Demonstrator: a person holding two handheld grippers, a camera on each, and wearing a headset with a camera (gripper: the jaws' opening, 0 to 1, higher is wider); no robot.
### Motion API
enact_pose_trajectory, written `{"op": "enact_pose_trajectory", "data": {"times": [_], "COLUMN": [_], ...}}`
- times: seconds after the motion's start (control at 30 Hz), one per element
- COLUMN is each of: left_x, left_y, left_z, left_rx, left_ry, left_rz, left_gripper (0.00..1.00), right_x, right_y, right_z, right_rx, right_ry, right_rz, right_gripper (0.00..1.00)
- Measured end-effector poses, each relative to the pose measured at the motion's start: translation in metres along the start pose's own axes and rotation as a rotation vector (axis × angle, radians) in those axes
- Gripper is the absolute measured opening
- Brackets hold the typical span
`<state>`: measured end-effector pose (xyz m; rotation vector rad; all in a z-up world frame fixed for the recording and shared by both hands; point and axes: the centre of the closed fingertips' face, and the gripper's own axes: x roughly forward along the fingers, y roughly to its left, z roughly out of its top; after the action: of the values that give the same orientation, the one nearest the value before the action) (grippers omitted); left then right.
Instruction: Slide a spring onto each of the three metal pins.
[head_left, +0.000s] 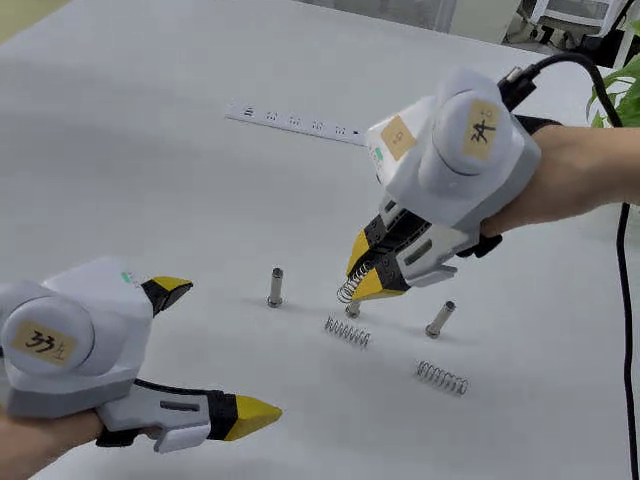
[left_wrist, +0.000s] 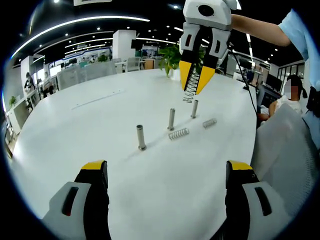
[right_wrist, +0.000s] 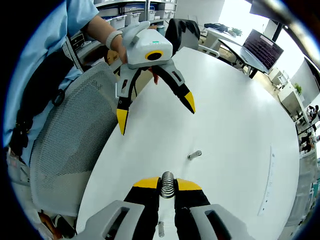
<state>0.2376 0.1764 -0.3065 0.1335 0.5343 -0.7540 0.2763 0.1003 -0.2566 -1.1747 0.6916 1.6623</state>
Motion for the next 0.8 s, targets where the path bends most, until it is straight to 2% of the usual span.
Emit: {"op": "enact_pose_trajectory", "data": {"times": [0.13,0.2,0.4,0.5,0.8], "left_x": [-0.001,-0.001,0.002,0.003,0.006], "left_y": [-0.001,-0.001,-0.004,-0.005,-0.004], "left_z": [0.002,0.003,0.002,0.001,0.0], "left_rx": [-0.008,-0.013,-0.011,-0.017,-0.018], "left_ry": [-0.01,-0.013,-0.008,-0.008,-0.012], "left_rz": [0.003,0.003,-0.013,-0.021,-0.034], "left_gripper": [0.98,0.98,0.97,0.97,0.96], "right_x": [0.004,0.006,0.017,0.021,0.037], "right_y": [-0.008,-0.018,-0.036,-0.04,-0.051], "right_z": [0.004,0.005,0.014,0.022,0.031], "right_rx": [-0.017,-0.028,-0.064,-0.08,-0.114], "right_ry": [0.019,0.023,0.04,0.044,0.078], "right_rz": [0.012,0.016,0.024,0.028,0.055], "right_gripper": [0.07,0.07,0.07,0.07,0.07]}}
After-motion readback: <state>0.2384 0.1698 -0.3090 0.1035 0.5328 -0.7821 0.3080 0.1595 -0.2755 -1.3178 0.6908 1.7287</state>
